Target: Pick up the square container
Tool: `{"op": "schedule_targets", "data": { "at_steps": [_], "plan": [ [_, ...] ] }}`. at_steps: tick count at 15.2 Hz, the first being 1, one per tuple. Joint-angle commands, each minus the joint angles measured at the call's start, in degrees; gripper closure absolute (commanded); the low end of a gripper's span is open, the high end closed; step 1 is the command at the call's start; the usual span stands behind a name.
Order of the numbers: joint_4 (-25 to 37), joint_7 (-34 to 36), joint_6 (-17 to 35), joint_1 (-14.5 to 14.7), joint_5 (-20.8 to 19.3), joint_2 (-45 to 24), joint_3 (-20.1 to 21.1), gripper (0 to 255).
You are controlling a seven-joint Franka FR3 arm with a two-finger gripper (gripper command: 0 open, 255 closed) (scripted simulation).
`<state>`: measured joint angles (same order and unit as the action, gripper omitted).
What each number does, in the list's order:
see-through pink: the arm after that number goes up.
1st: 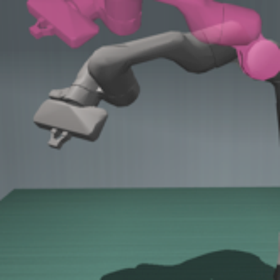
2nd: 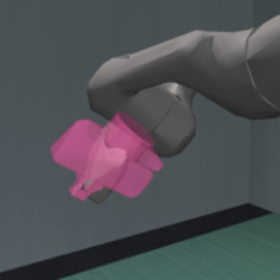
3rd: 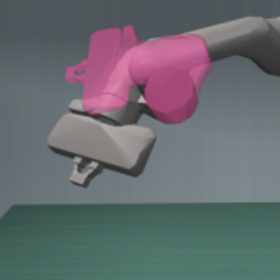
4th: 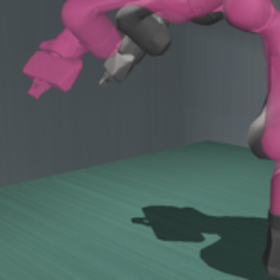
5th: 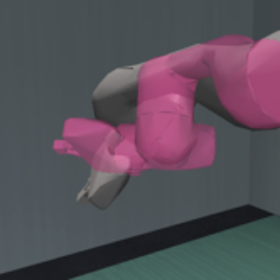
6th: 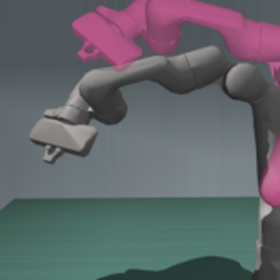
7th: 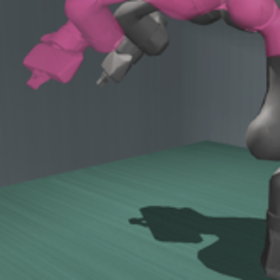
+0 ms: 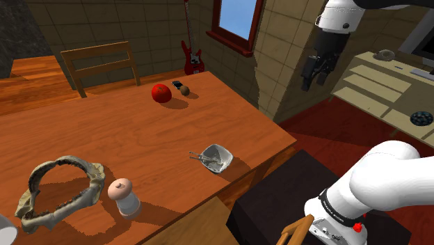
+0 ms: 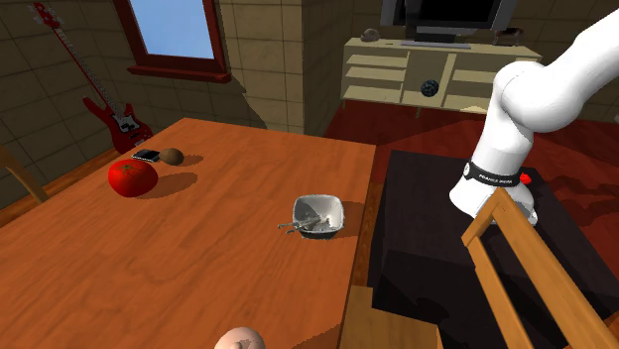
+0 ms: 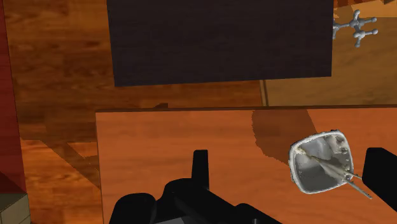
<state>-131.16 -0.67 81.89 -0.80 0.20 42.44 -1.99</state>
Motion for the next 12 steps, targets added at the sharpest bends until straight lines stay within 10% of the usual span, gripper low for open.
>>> {"op": "schedule_targets", "data": {
  "at_steps": [1,12],
  "plan": [
    [0.00,0.00,0.00,0.00,0.00,0.00,0.00,0],
    [-11.87,3.51,20.24,5.43,2.04,-6.39,9.55,0]
  ]
}}
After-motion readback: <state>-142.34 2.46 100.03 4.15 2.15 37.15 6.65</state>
